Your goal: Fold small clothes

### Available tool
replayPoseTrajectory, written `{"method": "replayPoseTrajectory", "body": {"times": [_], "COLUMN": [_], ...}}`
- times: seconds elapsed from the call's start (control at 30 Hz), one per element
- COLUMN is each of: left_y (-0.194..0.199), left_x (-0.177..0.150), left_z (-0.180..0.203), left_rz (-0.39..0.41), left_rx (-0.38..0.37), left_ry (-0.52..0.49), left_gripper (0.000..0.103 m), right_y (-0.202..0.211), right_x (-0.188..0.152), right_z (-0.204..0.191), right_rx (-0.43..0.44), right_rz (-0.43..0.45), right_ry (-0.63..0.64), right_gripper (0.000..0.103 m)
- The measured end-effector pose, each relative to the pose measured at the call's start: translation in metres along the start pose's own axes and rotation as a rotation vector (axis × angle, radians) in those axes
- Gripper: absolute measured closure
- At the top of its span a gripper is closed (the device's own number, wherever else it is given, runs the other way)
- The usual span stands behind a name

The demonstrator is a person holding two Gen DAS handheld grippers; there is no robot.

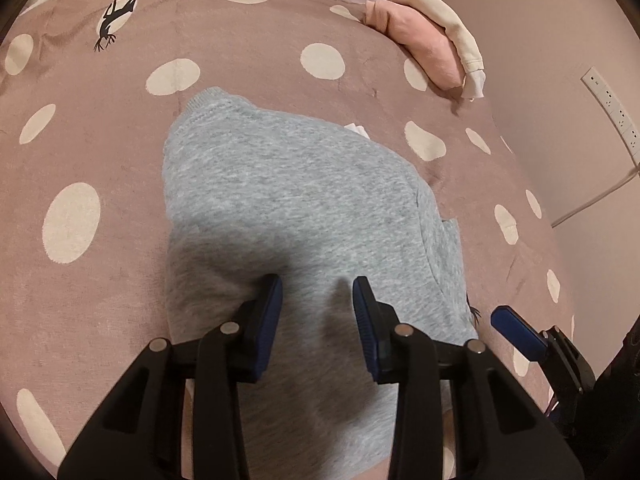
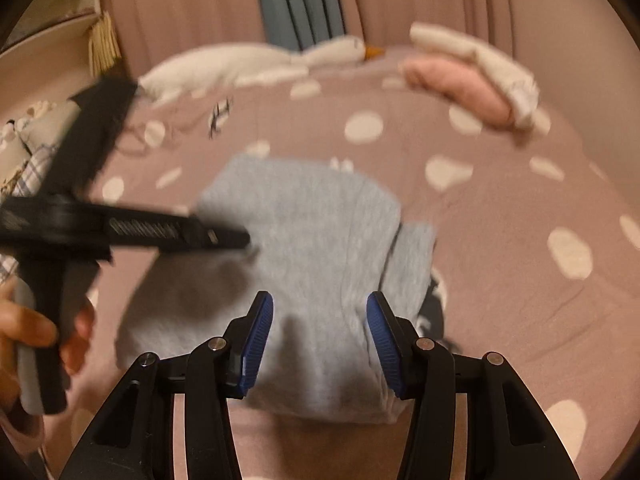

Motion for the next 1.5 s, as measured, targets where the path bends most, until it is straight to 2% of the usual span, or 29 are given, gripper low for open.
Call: {"method": "replayPoseTrajectory", "body": {"times": [0.07, 0.23, 0.4, 0.77, 1.5], "left_y": [-0.001, -0.002, 0.003, 0.021, 0.045], "left_x": [0.0, -0.001, -0.006, -0.04, -0.077], "left_z": [0.0, 0.0, 0.003, 0.009, -0.001], "left_rz": [-0.002, -0.008, -0.007, 0.024, 0.047], "left_rx": [0.0, -0.003, 0.005, 0.021, -0.02], "left_ry": [-0.001, -0.008, -0.014, -0.093, -0.028], "left_gripper": [0.067, 0.067, 0.067, 0.067, 0.067], "right_y": [-0.003, -0.037, -0.038, -0.041, -0.041], "right_x": [0.0, -0.014, -0.015, -0.014, -0.015], "right_z": [-0.002, 0.003, 0.004, 0.005, 0.007], "right_rx": [0.023, 0.01, 0.011, 0.011, 0.006], "right_rz": [-0.006, -0.148, -0.163, -0.173, -0.178], "right_ry": [0.001, -0.029, -0.021, -0.035, -0.071], "right_gripper": [0.051, 0.051, 0.051, 0.051, 0.051]}}
Point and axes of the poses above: each gripper's, at about its wrist camera, not at the fingertips, and y roughly against the way its jaws point, z to its right, x to its top, the point moved 1 cm from there along -y, roughly the way its jaws point, and after that the axes turned 3 degrees about z, right-handed, at the moved point
